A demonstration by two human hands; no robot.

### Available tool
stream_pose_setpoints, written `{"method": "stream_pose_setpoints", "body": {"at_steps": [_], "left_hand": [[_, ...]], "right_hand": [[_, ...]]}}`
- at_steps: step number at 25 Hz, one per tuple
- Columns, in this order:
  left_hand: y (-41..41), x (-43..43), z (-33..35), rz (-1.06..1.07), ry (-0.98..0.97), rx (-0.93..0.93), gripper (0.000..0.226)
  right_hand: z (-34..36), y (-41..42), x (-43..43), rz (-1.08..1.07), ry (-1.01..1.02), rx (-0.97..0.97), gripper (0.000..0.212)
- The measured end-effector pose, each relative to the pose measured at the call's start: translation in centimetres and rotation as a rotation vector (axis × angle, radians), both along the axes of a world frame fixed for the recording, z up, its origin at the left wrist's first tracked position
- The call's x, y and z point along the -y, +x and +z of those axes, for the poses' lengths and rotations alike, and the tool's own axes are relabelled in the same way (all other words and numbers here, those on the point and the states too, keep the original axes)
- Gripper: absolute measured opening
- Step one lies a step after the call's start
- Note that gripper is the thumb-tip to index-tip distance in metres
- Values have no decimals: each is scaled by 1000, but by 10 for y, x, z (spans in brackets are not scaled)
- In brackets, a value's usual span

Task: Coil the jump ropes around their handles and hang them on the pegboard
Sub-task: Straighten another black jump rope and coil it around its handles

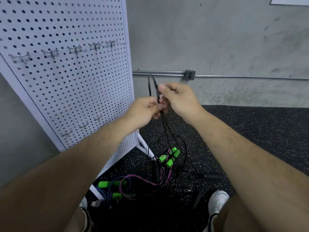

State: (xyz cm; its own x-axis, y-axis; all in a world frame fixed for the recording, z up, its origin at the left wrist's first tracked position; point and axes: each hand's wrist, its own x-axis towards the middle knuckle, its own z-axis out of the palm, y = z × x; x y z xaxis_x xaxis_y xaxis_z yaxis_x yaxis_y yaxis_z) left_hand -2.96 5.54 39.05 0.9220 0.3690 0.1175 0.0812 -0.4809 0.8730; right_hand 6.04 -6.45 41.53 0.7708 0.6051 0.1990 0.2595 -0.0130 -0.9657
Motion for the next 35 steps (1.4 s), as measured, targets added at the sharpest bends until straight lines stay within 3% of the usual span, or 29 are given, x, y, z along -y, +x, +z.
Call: {"method": "stream_pose_setpoints", "body": {"at_steps": [2, 4, 6, 8, 11, 13, 15, 18, 21, 25, 28, 30, 33, 35], "left_hand": [[1, -8, 15, 101, 7, 114, 18], [2, -17, 30, 87, -137, 248, 20], [5, -22, 36, 57, -220, 323, 22], [7, -23, 34, 66, -236, 334, 19], [-1, -23, 28, 53, -94, 170, 20], [-8, -15, 18, -40, 65, -53, 25], [-8, -3, 2, -154, 86, -167, 29], [0, 7, -11, -137, 16, -95, 12], [4, 6, 6, 10, -21, 50, 16], [3, -8, 35, 74, -103, 255, 18], [5, -18, 42, 67, -187, 352, 18], [2, -22, 40, 77, -172, 330, 20], [-13, -26, 26, 22, 68, 86, 16], [-22, -25, 15, -70, 113, -45, 14]], "right_hand": [[-1, 0, 3, 3, -40, 17, 23], [-8, -1, 8, 97, -242, 87, 26], [-18, -3, 11, 158, -447, 219, 16], [-23, -2, 9, 93, -516, 307, 12], [-16, 2, 8, 6, -415, 234, 12], [-6, 5, 6, -28, -283, 179, 12], [3, 4, 2, -27, -161, 157, 15], [14, -1, -4, -10, -29, 181, 16], [19, -1, 5, 2, 17, 82, 16], [-8, -3, 21, 203, -565, 220, 19], [-25, -7, 10, 146, -525, 271, 18], [-21, -7, 3, 88, -427, 242, 21], [-8, -3, -4, 54, -252, 190, 18], [-1, -4, -7, 62, -165, 155, 11]]}}
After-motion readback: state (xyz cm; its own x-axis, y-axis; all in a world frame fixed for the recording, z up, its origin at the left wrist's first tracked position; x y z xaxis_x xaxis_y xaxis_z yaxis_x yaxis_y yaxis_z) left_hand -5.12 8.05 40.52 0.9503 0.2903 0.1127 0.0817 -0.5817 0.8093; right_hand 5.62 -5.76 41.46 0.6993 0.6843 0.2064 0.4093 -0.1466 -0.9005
